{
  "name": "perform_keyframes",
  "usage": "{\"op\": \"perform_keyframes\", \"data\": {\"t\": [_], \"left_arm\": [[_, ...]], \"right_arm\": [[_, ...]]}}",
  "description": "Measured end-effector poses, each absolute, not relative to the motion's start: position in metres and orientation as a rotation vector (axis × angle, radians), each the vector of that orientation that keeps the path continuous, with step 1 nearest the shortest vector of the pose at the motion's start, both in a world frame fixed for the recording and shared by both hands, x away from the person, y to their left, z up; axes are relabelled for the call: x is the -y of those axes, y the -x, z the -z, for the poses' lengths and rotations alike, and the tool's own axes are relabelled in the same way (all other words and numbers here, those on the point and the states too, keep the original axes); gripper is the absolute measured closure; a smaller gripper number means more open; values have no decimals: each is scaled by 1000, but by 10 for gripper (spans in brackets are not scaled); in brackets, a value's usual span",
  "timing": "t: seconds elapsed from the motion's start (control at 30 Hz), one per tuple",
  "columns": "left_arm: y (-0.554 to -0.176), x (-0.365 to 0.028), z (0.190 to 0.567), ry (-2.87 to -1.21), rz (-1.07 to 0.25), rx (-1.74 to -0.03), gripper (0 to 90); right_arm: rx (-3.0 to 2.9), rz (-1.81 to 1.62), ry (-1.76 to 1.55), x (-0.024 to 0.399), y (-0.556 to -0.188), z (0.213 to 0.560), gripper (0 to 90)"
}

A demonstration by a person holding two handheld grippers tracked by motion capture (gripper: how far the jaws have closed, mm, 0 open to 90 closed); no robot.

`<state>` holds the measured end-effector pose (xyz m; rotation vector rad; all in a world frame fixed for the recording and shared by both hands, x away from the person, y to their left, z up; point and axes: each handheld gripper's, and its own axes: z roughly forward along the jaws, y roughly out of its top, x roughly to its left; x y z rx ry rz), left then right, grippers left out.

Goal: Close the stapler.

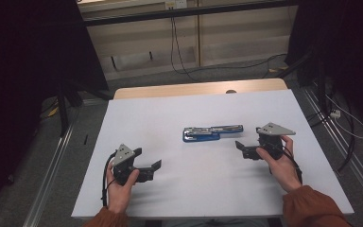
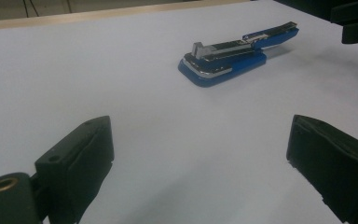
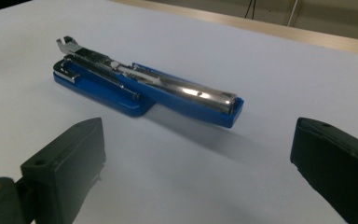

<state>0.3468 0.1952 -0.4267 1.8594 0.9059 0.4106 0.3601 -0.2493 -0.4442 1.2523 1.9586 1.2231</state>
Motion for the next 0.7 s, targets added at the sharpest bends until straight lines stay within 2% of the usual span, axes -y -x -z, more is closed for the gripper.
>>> {"op": "perform_keyframes", "data": {"t": [0.53, 0.7], "left_arm": [[-371, -161, 426, -1878, -376, -813, 49], [-381, -148, 422, -1870, -396, -796, 48]], "right_arm": [[-1990, -1243, -1265, 251, -367, 446, 30], [-2005, -1250, -1249, 249, -370, 446, 72]]}}
